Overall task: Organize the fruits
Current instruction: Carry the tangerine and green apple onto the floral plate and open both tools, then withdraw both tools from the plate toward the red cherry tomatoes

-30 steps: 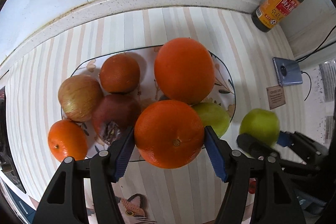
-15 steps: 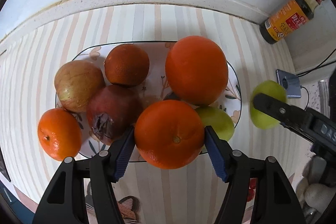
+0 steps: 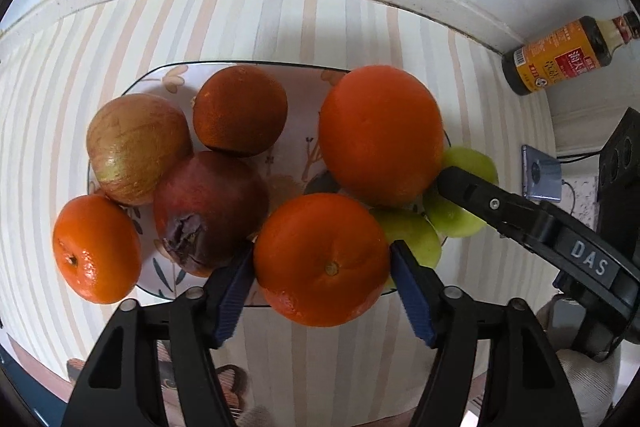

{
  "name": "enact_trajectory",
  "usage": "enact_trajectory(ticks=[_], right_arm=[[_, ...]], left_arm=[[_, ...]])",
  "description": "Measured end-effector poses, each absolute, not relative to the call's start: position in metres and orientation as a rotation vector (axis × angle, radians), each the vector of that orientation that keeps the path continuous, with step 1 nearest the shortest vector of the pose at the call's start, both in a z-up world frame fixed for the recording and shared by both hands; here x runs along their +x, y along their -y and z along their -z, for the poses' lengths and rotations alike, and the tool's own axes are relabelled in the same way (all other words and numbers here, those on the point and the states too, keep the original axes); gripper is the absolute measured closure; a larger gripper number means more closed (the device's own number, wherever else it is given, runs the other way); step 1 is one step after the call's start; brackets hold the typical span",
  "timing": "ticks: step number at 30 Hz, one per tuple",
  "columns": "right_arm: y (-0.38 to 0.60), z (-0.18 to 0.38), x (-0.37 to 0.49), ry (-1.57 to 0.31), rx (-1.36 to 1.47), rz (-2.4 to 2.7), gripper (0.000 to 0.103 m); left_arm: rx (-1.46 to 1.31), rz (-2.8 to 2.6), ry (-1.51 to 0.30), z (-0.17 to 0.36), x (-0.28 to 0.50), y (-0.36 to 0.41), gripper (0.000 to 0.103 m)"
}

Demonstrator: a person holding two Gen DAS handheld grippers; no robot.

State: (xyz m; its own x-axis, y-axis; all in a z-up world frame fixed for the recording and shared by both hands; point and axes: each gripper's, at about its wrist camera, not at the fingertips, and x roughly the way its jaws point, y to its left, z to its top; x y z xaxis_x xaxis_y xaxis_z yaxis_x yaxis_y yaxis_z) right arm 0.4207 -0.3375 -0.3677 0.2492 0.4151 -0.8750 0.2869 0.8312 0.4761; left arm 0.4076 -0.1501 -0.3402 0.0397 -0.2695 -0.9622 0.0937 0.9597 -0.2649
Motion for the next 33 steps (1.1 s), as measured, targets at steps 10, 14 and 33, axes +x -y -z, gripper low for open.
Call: enact_trajectory(ticks=[10, 14, 33], right_arm=[[0.340, 0.358, 0.422, -1.322, 0.637, -0.098, 0.021], [0.342, 0.354, 0.419, -1.312, 0.643, -0.095, 0.021], [0.319, 0.270, 0.343, -1.167, 0.340, 0.032, 0.005]], left_arm=[[-0.129, 0.295, -1.511, 0.338, 0.407, 0.156, 0.016], [-0.141, 0.292, -1.503, 0.335, 0.406, 0.154, 0.016], [0.074, 0.196, -1.195, 0.250, 0.360, 0.117, 0.005]])
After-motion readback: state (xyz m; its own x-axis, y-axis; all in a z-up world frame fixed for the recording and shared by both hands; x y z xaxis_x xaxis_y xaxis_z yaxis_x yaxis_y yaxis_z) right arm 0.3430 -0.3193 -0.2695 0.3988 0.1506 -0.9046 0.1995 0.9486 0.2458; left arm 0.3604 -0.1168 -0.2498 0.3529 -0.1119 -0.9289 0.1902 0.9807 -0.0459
